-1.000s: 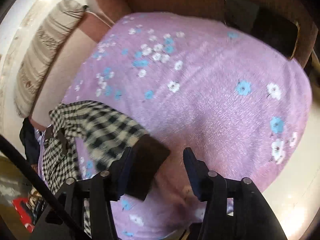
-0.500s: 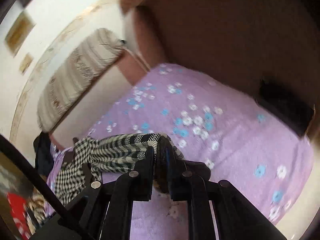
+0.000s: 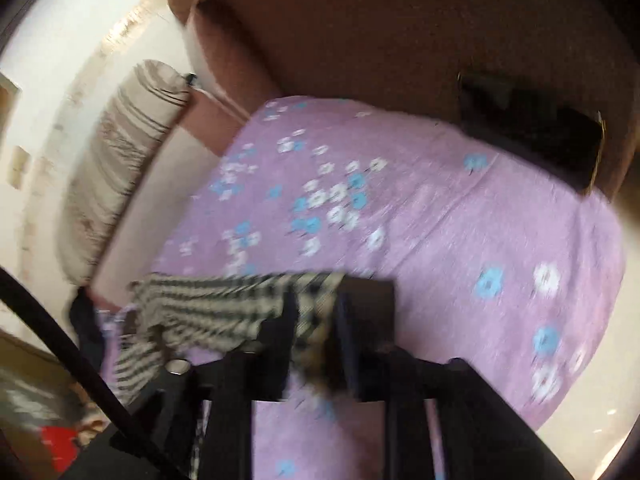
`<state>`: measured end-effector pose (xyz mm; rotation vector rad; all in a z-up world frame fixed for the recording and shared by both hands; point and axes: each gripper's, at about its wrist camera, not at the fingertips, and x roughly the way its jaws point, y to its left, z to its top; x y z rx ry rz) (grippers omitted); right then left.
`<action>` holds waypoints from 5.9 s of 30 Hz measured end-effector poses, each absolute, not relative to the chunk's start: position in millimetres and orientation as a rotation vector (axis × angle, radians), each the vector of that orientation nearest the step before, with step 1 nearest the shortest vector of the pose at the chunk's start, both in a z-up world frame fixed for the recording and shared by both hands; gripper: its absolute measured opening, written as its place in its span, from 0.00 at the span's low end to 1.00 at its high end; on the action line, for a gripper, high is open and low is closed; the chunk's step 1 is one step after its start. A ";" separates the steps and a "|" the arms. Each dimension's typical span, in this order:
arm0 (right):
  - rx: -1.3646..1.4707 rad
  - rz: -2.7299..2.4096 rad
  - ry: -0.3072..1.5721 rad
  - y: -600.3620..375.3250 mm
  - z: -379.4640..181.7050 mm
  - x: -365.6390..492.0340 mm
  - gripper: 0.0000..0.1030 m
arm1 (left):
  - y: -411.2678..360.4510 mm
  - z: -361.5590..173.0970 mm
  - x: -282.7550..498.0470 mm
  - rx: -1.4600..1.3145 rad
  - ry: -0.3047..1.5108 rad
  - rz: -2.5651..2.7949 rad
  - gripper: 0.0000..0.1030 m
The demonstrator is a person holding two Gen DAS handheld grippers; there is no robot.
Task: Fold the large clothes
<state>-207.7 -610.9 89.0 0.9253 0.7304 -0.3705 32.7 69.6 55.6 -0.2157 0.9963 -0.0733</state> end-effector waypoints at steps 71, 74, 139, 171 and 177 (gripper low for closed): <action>0.202 0.641 1.132 -6.8 35.4 196.0 0.47 | 250.3 68.9 78.7 -0.552 0.895 0.212 0.59; 0.308 0.658 1.099 -30.7 55.0 191.9 0.47 | 246.2 68.4 81.1 -0.567 0.881 0.194 0.59; 0.263 0.105 1.042 -245.0 -9.6 134.0 0.19 | 144.8 22.0 153.7 -0.252 1.031 0.084 0.59; 0.886 0.281 1.081 -356.7 -41.8 -94.4 0.47 | 141.7 37.3 13.6 -0.366 1.104 -0.143 0.64; 0.856 0.325 1.083 -340.5 -41.4 -114.7 0.47 | 165.3 36.0 -9.7 -0.367 1.095 -0.069 0.64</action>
